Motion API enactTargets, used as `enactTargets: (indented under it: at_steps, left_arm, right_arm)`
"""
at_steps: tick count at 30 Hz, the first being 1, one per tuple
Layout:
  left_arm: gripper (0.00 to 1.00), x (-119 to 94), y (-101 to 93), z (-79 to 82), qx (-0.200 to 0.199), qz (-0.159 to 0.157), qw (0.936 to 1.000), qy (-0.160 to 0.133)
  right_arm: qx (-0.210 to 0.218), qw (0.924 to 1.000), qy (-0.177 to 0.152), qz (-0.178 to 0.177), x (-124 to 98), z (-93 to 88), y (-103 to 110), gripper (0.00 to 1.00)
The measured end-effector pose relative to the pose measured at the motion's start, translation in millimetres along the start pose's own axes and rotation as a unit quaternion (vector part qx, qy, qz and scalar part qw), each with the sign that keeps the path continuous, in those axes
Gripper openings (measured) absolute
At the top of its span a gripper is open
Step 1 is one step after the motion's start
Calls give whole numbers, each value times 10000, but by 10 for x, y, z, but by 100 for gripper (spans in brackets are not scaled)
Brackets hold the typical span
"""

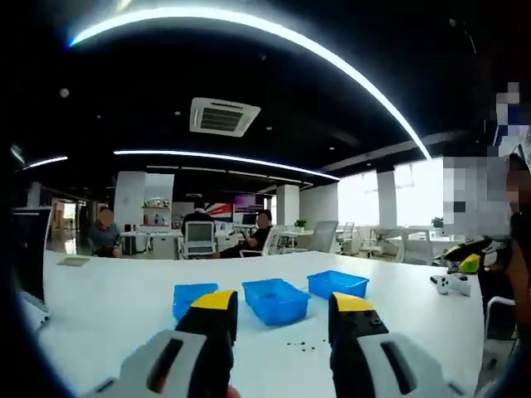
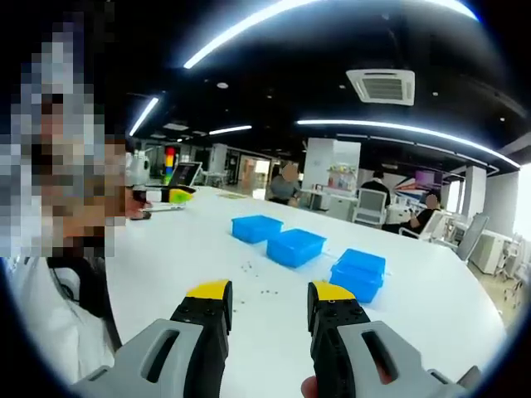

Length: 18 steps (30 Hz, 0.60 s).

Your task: Pick up the resistors one by one and place each resistor into its matching bin, sorting the parts by color and model until every resistor is separated into the correct bin for its type

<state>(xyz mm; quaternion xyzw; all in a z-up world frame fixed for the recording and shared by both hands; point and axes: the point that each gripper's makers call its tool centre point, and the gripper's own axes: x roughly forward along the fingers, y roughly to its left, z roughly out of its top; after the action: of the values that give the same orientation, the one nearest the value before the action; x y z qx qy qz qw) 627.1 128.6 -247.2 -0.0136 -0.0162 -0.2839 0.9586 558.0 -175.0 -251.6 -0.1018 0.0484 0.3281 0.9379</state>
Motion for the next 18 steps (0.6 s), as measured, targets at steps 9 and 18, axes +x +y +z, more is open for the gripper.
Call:
enactTargets:
  at_steps: [9, 18]
  left_arm:
    - [48, -456, 30, -208, -258, 165, 9995, -81]
    - [49, -487, -4, -277, -231, 119, 9994, 248]
  right_arm:
    - [-6, 10000, 29, 25, 15, -15, 35, 38]
    - [-9, 10000, 48, 51, 34, -27, 54, 38]
